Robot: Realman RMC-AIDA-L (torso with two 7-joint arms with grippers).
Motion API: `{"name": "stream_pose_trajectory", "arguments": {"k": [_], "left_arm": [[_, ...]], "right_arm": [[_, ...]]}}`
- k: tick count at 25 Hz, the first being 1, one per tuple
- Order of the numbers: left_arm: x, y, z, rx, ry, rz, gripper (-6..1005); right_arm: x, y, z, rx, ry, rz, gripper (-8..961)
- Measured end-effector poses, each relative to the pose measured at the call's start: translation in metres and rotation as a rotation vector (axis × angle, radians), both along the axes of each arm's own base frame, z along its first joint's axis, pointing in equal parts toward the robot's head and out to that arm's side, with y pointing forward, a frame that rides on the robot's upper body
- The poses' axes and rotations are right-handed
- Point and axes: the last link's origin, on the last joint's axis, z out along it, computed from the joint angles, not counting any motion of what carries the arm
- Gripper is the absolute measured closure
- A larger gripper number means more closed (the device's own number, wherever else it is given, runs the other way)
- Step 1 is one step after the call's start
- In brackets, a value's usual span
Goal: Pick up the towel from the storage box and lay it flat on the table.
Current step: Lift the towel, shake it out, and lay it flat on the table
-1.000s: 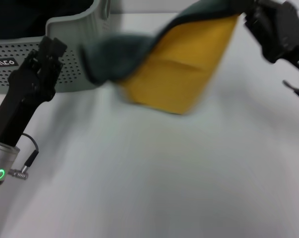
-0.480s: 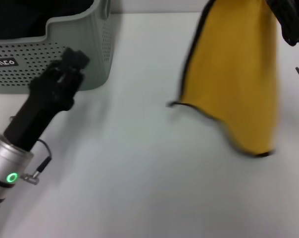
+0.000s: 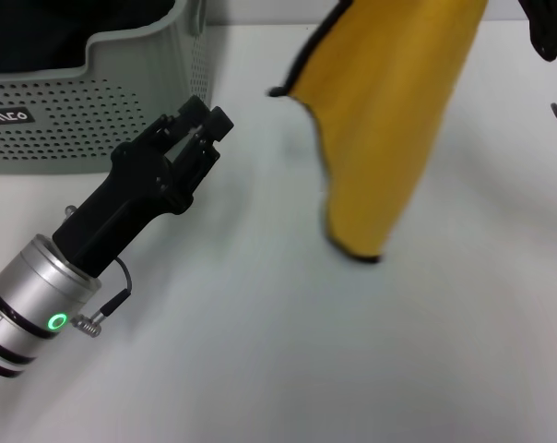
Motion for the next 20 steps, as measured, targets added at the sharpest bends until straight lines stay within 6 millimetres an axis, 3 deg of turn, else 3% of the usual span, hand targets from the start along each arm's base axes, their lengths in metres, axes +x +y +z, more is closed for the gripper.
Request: {"name": "stream_pose_trajectory", "arguments": {"k": [15, 20], "left_arm": [[0.012, 0.001, -0.022, -0.131, 0.105, -0.098, 527], [0.013, 0.0, -0.024, -0.102, 0.147, -0.126, 528]], "right_arm": [[-0.004, -0.001, 0.004, 0.003, 0.014, 0.035, 947], [-0.006, -0.001, 0.003, 0.001, 0.018, 0.041, 947]]}}
